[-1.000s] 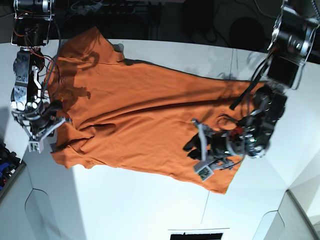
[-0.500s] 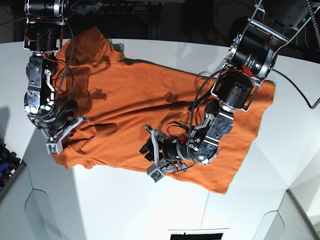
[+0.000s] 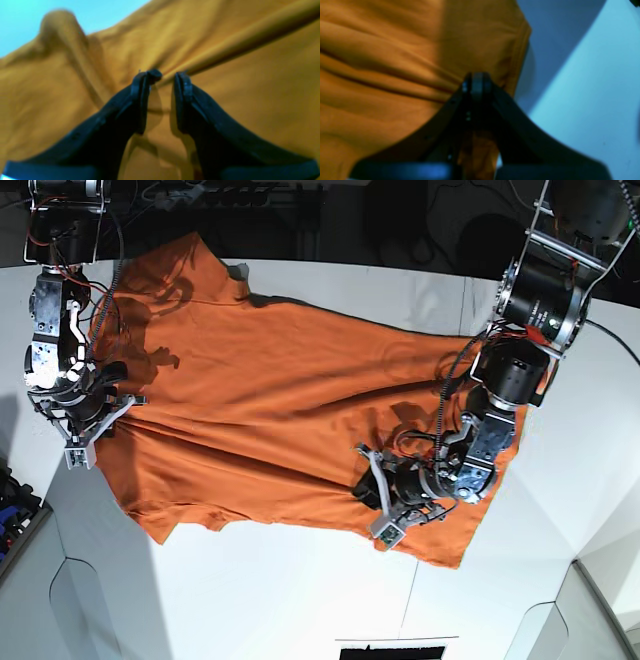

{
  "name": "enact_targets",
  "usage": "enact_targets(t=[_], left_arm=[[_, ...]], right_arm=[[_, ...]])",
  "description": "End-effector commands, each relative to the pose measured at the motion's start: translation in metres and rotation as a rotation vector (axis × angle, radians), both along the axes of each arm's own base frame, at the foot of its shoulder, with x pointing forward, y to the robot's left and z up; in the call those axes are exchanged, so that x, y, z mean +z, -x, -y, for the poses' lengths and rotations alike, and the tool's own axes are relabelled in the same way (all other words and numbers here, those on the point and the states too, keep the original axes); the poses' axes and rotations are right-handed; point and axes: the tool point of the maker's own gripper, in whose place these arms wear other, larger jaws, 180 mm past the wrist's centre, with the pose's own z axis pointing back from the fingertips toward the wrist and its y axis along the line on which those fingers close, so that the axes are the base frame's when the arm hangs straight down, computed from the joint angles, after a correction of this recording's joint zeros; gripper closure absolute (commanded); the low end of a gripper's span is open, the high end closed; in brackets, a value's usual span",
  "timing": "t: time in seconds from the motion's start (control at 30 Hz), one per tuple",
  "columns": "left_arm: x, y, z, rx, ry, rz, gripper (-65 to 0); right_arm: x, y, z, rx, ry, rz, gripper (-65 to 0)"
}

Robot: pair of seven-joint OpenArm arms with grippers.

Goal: Layout the t-shirt on the table in an organized manner, then fold the t-shirt properly
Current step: 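Lower the left gripper onto the shirt body and grasp the fabric, then drag the shirt fabric with the left gripper to smooth it flat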

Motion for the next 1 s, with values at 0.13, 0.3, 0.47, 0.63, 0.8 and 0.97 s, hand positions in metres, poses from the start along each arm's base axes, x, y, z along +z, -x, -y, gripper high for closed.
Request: enact_targets(t=[0.13,0.3,0.47,0.63,0.8,0.97], left_arm=[[0.015,-0.002,-0.019,-0.01,-0.048,-0.045,-21.3],[0.065,0.002,-0.006,-0.081,0.081,-0.035,-21.3],[0.103,0.001,-0.044,-0.046,0.08,0.048,-21.3],[0.087,0.018,-0.102,0.077,0.071,0.004,-21.3],[0.065,0.044,-0.146,0.168,0.049,-0.039,-21.3],[0.028,0.085,-0.172,0.227,0.022,-0.133,-21.3]], right_arm=[[0.022,-0.011,0.004,-0.006,0.003,0.065,0.0],[0.054,-0.019,-0.009,0.019,-0.016,0.114,0.0],[0.069,-0.012,-0.018,0.048,-0.001,0.119,0.0],[0.044,0.019,-0.023,0.056,-0.021,0.049,0.0],[0.025,0.042,-0.029,0.087,-0.038,0.021,0.0],[-0.003,0.058,-0.033,0.107,-0.088,-0.056,0.0]])
